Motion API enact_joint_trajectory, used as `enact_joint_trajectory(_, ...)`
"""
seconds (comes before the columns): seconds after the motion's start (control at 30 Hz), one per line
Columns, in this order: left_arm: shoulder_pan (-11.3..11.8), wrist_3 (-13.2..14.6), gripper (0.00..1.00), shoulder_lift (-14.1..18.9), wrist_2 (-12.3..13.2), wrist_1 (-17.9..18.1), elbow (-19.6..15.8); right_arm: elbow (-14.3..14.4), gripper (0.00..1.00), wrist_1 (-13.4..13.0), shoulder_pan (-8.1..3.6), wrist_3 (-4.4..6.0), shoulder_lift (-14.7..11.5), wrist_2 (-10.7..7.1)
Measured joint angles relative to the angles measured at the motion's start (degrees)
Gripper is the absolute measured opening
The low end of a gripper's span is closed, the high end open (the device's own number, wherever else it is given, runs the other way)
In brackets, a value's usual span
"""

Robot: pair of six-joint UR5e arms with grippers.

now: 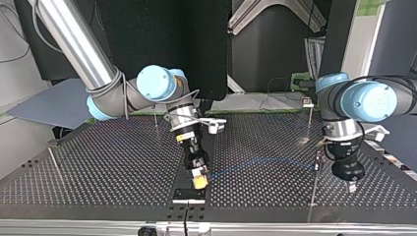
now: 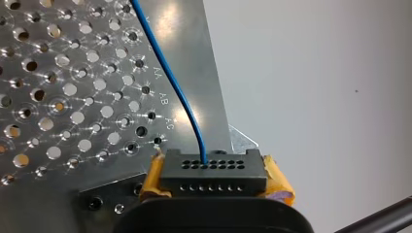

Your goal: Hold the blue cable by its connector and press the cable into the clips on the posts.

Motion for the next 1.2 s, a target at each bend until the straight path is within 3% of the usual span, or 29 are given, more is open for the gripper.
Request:
enact_joint_trajectory(0.07, 0.0, -0.1, 0.38, 0.0, 0.0, -0.4, 0.0, 0.0, 0.0, 0.2, 0.02, 0.0, 0.0, -0.01)
enact_joint_trajectory(0.1, 0.0, -0.1, 0.38, 0.0, 0.0, -0.6, 0.0, 0.0, 0.0, 0.3, 0.02, 0.0, 0.0, -0.01)
enact_joint_trajectory(0.13, 0.0, -0.1, 0.51, 0.0, 0.0, -0.9, 0.0, 0.0, 0.0, 0.3, 0.02, 0.0, 0.0, -0.02)
enact_joint_trajectory(0.17, 0.0, -0.1, 0.71, 0.0, 0.0, -1.1, 0.0, 0.0, 0.0, 0.4, 0.03, 0.0, 0.0, -0.02)
enact_joint_trajectory(0.2, 0.0, -0.1, 0.71, 0.0, 0.0, -1.2, 0.0, 0.0, 0.0, 0.4, 0.03, 0.0, 0.0, -0.03)
enact_joint_trajectory(0.27, 0.1, 0.3, 1.0, 0.1, 0.0, -1.8, 0.0, 0.0, 0.0, 0.5, 0.02, 0.0, 0.0, -0.07)
enact_joint_trajectory(0.63, 0.1, 3.3, 1.0, 0.1, -2.1, -6.8, 0.0, 0.0, 0.0, 0.5, -0.27, 0.0, 0.0, -0.15)
enact_joint_trajectory(0.9, -0.4, 0.6, 1.0, 0.6, 0.2, -10.7, 0.0, 0.1, 0.0, 0.6, -0.31, 0.0, 0.1, -0.27)
enact_joint_trajectory(1.2, -0.7, -1.6, 1.0, 4.6, 2.8, -15.3, -2.3, 0.1, 0.0, 0.8, -0.32, 0.0, 0.0, -0.3)
